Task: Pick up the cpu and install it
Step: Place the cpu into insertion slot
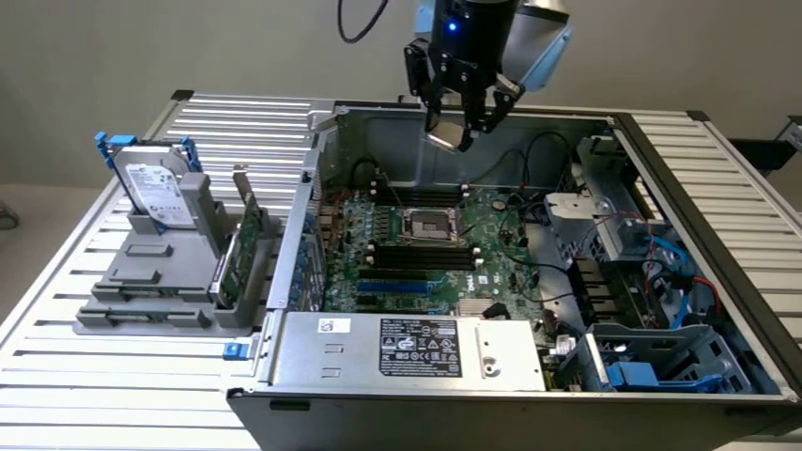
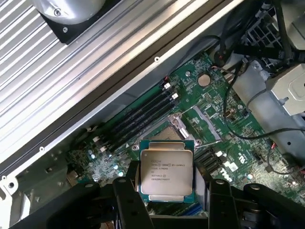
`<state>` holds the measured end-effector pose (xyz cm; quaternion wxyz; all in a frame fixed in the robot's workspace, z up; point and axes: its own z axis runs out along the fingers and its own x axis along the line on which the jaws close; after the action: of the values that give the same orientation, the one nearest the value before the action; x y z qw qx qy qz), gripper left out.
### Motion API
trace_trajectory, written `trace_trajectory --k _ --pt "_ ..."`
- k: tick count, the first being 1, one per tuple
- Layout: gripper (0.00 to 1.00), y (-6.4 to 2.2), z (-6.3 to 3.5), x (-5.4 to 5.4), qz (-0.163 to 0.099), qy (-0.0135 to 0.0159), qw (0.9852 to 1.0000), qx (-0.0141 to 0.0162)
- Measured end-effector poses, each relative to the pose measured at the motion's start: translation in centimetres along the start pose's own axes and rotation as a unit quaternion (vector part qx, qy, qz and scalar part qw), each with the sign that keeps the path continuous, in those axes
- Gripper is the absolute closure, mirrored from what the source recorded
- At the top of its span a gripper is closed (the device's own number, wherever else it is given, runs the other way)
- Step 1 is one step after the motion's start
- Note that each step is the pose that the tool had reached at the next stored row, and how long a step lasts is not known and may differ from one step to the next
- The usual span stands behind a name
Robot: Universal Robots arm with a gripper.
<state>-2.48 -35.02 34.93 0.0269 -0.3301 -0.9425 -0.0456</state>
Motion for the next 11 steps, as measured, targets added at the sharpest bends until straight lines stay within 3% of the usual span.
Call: trace_trajectory --k 6,11 --pt "0.45 -0.01 0.06 -0.01 0.054 -0.0037 0.9985 -0.0043" --pt "0.45 -0.02 0.12 -0.01 0.099 -0.0068 0.995 -0.0079"
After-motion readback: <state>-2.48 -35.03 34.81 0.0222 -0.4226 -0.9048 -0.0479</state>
